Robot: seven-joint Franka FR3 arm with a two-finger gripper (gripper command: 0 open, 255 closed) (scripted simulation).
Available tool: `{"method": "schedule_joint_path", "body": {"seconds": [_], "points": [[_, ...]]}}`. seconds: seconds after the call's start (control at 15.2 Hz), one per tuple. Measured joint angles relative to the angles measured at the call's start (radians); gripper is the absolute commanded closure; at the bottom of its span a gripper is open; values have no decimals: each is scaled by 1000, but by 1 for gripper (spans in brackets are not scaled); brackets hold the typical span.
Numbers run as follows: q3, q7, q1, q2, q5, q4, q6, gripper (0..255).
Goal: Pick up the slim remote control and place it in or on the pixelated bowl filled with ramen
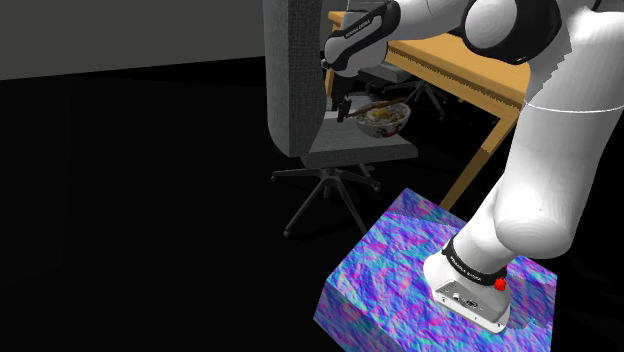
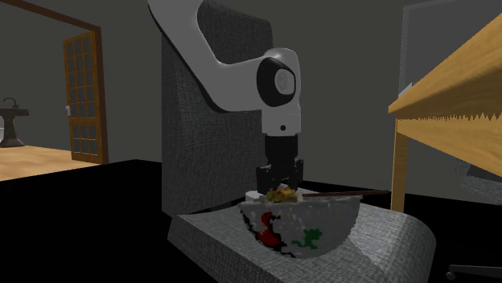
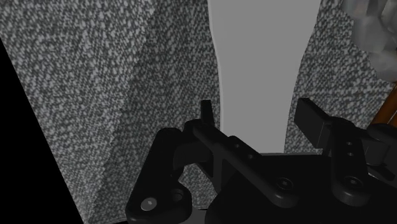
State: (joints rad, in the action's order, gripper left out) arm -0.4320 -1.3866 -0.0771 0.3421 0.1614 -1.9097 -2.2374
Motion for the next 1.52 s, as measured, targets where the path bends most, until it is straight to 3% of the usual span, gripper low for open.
{"method": "schedule_joint_path", "body": {"seconds": [0.4,1.52], "points": [[-3,6,-3,-6,-8,7,19,255],[-21,41,-20,-102,-63,119,216,255]]}}
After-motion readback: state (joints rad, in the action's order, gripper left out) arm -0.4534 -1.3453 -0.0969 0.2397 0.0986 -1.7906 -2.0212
